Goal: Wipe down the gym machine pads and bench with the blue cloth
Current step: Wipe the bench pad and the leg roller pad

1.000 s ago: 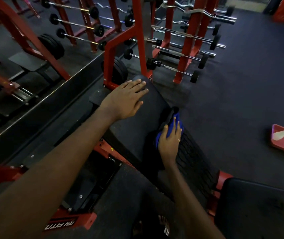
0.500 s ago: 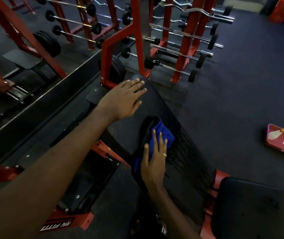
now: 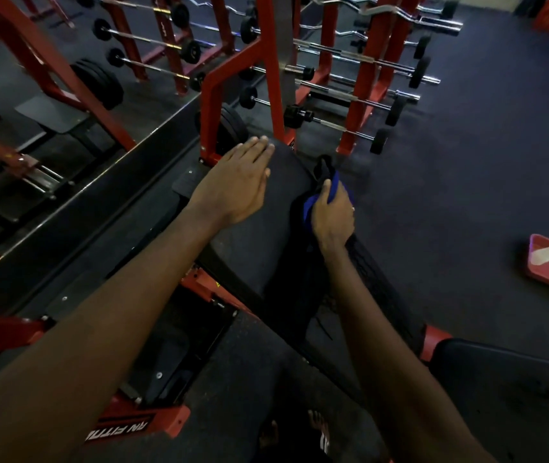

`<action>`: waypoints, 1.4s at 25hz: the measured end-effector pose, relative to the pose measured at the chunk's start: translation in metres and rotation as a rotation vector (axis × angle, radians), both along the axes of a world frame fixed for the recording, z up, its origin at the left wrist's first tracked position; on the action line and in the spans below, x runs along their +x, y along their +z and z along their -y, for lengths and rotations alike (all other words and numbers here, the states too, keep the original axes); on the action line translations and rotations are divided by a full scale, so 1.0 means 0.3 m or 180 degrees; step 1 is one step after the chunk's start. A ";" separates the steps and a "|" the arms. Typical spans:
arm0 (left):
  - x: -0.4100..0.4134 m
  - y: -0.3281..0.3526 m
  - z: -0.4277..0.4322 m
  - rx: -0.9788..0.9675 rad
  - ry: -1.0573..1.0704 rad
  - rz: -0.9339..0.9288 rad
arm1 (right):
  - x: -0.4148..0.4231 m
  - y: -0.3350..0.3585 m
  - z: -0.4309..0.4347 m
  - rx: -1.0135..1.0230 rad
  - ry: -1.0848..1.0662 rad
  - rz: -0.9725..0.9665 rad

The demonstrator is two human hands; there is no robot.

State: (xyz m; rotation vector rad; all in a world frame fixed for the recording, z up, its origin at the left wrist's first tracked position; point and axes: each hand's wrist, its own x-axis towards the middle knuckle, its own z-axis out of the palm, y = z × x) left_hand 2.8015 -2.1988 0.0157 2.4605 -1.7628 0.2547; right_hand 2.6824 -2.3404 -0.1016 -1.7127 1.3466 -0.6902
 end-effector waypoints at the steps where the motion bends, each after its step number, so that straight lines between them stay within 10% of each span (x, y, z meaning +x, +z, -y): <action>1: 0.000 0.000 0.000 -0.0027 -0.0001 -0.0024 | -0.016 0.011 -0.069 -0.0227 0.0079 0.0017; 7: 0.003 0.013 -0.004 -0.0045 0.0022 -0.0383 | -0.169 0.044 -0.557 -0.0892 0.1239 0.0280; 16: -0.009 0.043 -0.010 -0.0439 0.0125 -0.1061 | 0.127 0.178 -0.193 -0.0873 0.0646 0.0279; 24: 0.039 0.083 -0.032 -0.0459 0.0816 -0.2764 | -0.194 0.069 -0.726 -0.1297 0.1778 0.0117; 31: -0.008 0.051 -0.264 -0.0688 0.0651 -0.4310 | -0.014 0.205 -0.534 -0.1331 0.1560 0.0041; 35: -0.072 -0.036 -0.329 -0.0833 0.0799 -0.2720 | 0.138 0.286 -0.342 -0.1017 0.1207 -0.0035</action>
